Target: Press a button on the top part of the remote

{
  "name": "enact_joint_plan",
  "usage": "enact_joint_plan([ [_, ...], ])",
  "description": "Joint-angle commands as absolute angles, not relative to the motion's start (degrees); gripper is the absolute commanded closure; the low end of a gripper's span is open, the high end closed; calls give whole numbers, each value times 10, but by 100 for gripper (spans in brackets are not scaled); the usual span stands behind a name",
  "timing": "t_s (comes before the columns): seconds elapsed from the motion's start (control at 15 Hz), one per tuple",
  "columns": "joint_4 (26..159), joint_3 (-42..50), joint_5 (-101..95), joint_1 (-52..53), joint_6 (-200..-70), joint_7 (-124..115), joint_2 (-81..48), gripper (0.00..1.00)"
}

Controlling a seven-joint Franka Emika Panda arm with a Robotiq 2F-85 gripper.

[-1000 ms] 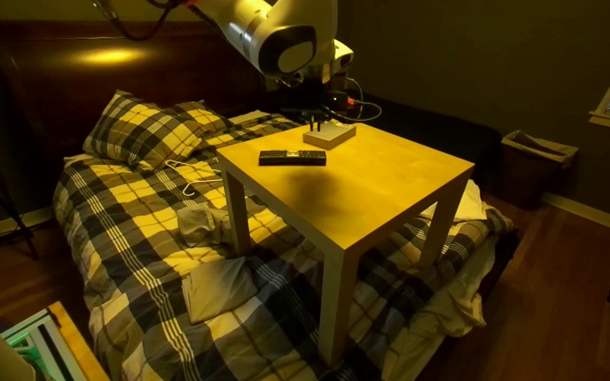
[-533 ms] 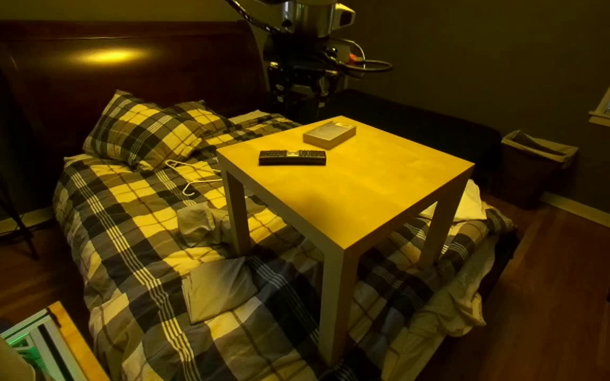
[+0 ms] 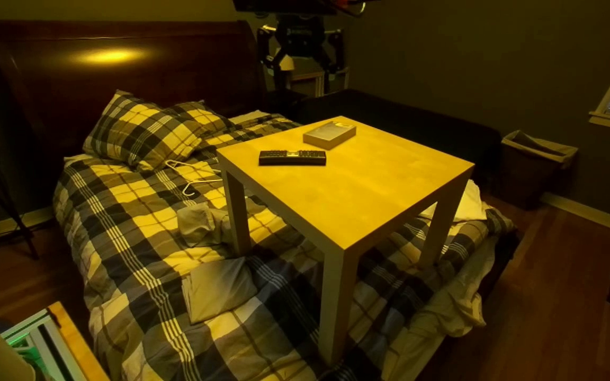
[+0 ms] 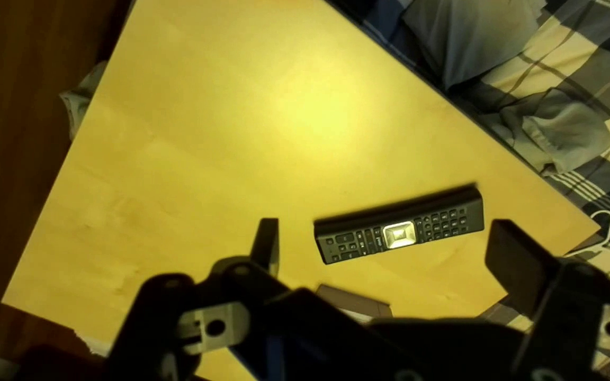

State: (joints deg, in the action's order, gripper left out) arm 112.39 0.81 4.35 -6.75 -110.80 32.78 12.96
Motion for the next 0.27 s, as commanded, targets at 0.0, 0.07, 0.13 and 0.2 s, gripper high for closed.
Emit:
enact_joint_plan([
  [0.0,1128,29,36,-42,-1111,322,137,0],
  [0.07,1131,30,35,-41,-1112,321,142,0],
  [0.13,1133,30,34,-40,-1112,321,143,0],
  [0.2,1134,30,34,-40,-1112,321,143,0],
])
